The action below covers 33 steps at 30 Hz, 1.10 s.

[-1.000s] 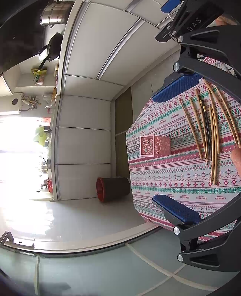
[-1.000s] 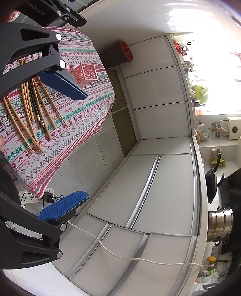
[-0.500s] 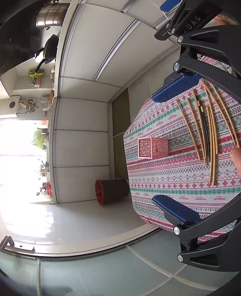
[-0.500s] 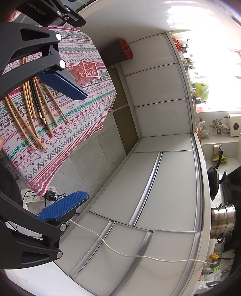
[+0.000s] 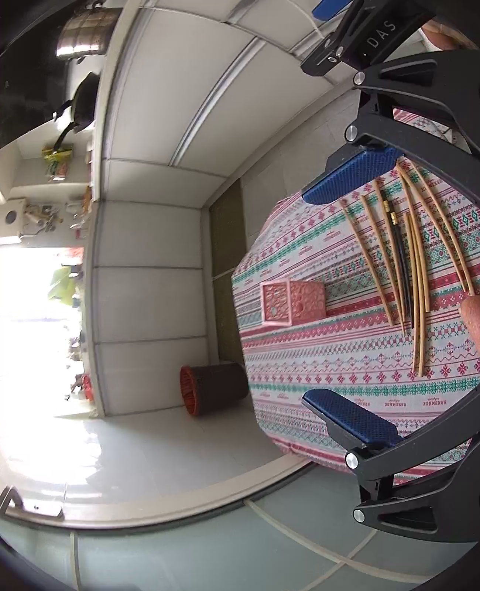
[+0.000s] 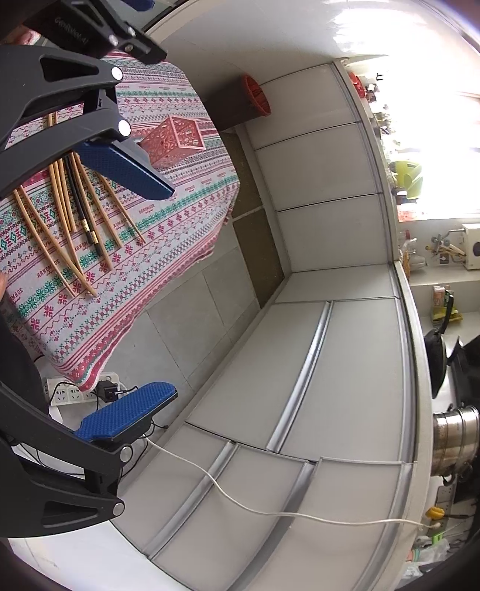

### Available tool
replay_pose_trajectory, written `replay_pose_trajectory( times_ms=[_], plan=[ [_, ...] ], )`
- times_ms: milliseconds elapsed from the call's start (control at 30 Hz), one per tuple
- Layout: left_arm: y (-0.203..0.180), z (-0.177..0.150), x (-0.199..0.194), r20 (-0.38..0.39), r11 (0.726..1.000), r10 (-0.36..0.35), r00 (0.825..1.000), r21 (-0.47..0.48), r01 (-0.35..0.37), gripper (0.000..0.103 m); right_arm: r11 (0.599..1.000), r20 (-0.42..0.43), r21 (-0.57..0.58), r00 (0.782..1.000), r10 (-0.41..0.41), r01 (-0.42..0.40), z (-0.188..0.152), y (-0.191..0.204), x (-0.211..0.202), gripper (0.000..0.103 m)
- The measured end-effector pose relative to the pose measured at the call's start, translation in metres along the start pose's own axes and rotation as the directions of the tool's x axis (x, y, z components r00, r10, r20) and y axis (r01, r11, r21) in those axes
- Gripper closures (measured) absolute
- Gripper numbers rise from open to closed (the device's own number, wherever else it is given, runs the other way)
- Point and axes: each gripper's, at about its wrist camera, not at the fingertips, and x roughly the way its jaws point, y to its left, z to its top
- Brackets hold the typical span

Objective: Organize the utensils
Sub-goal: 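Grasp a wooden chopstick with the left tool while the right tool grasps another chopstick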

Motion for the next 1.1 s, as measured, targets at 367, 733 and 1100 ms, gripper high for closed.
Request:
replay_pose_trajectory(
  times_ms=[367, 733, 1100],
  plan=[
    [-0.023, -0.03, 0.132, -0.424, 0.973, -0.193, 0.885, 0.03, 0.227, 0.007, 0.955, -0.386, 0.277, 0.897, 0.214, -0.109, -0.03, -0.044, 0.095, 0.007],
    [-0.085, -0.044, 0.229, -0.656, 0.908, -0.3, 0.693, 0.027, 0.418, 0.007, 0.876, -0.589, 0.481, 0.727, 0.352, -0.035, -0.068, -0.079, 0.166, 0.007],
    [-0.12, -0.065, 0.292, -0.747, 0.862, -0.191, 0.637, 0.183, 0.473, 0.056, 0.813, -0.627, 0.581, 0.655, 0.422, 0.032, -0.08, -0.094, 0.199, 0.007]
  ],
)
